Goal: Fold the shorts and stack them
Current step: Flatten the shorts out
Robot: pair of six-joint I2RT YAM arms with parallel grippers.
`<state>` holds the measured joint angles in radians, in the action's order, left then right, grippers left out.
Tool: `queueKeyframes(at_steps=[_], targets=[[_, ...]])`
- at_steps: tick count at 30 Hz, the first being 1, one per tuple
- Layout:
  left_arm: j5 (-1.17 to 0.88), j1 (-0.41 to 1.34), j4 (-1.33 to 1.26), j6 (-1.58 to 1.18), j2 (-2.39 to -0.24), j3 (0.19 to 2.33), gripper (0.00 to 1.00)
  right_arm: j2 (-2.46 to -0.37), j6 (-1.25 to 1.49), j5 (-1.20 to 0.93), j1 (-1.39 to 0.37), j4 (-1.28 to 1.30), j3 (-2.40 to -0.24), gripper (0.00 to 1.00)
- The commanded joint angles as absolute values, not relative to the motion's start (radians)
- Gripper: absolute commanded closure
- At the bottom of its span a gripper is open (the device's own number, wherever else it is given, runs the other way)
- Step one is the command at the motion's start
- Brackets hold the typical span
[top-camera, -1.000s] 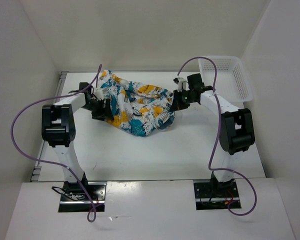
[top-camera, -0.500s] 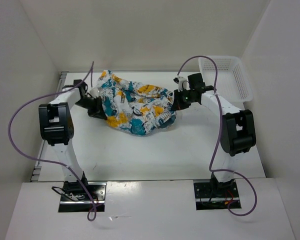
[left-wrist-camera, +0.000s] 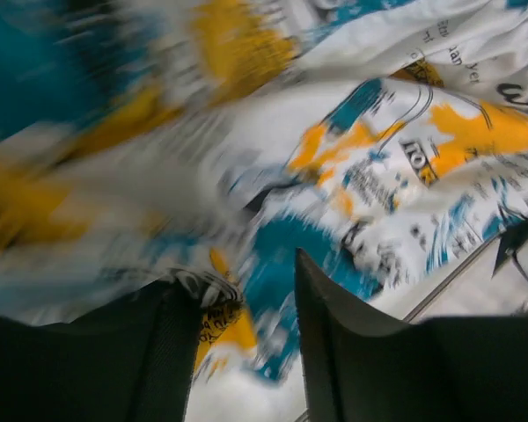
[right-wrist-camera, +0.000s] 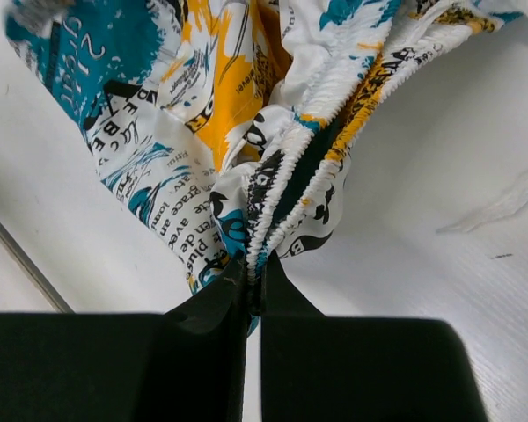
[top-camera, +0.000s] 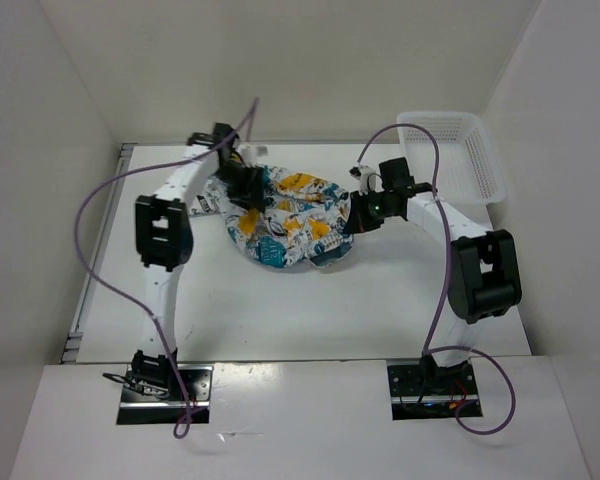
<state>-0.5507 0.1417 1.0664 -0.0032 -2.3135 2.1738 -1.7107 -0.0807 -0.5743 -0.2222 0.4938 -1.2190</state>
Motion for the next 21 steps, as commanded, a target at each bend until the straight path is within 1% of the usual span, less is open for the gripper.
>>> queueKeyframes(at_steps=[1,2,5,7,9,10,11,12,13,14,15,16,18,19,20,21], targets=[[-0.644,0.241,1.167,0.0,-2.422,2.351,0.49,-1.745,-0.057,-0.597,-0.218,0.446,-1.284,1.0],[-0.644,0.273,1.158,0.0,-2.453,2.397,0.43,-1.746,-0.057,-0.597,-0.218,0.437,-1.295,1.0],[-0.614,0.316,1.158,0.0,-2.438,2.447,0.34,-1.773,-0.048,-0.597,-0.218,0.437,-1.341,1.0],[-0.633,0.316,1.158,0.0,-2.402,2.407,0.31,-1.782,-0.048,-0.586,-0.218,0.437,-1.362,1.0],[-0.659,0.273,1.158,0.0,-2.317,2.304,0.27,-1.782,-0.048,-0.586,-0.218,0.437,-1.362,1.0],[-0.66,0.252,1.128,0.0,-2.239,2.263,0.24,-1.782,-0.057,-0.586,-0.218,0.437,-1.362,1.0],[-0.67,0.214,1.112,0.0,-2.196,2.226,0.16,-1.792,-0.057,-0.586,-0.218,0.437,-1.362,1.0],[-0.651,0.201,1.094,0.0,-2.153,2.189,0.12,-1.792,-0.057,-0.586,-0.218,0.437,-1.362,1.0],[-0.634,0.192,1.074,0.0,-2.11,2.119,0.05,-1.792,-0.067,-0.586,-0.218,0.437,-1.362,1.0],[-0.617,0.192,1.028,0.0,-2.023,2.084,0.01,-1.792,-0.067,-0.577,-0.218,0.437,-1.362,1.0],[-0.589,0.183,1.002,0.0,-1.979,2.045,0.01,-1.792,-0.067,-0.577,-0.218,0.437,-1.353,1.0],[-0.574,0.183,0.944,0.0,-1.901,1.96,0.01,-1.801,-0.078,-0.577,-0.218,0.437,-1.353,1.0],[-0.519,0.154,0.861,0.0,-1.824,1.861,0.01,-1.801,-0.089,-0.577,-0.218,0.437,-1.353,1.0],[-0.505,0.135,0.841,0.0,-1.81,1.814,0.01,-1.81,-0.089,-0.577,-0.218,0.437,-1.353,1.0],[-0.493,0.112,0.821,0.0,-1.81,1.716,0.01,-1.81,-0.089,-0.568,-0.218,0.437,-1.364,1.0],[-0.483,0.059,0.786,0.0,-1.799,1.668,0.05,-1.81,-0.089,-0.568,-0.218,0.446,-1.364,1.0]])
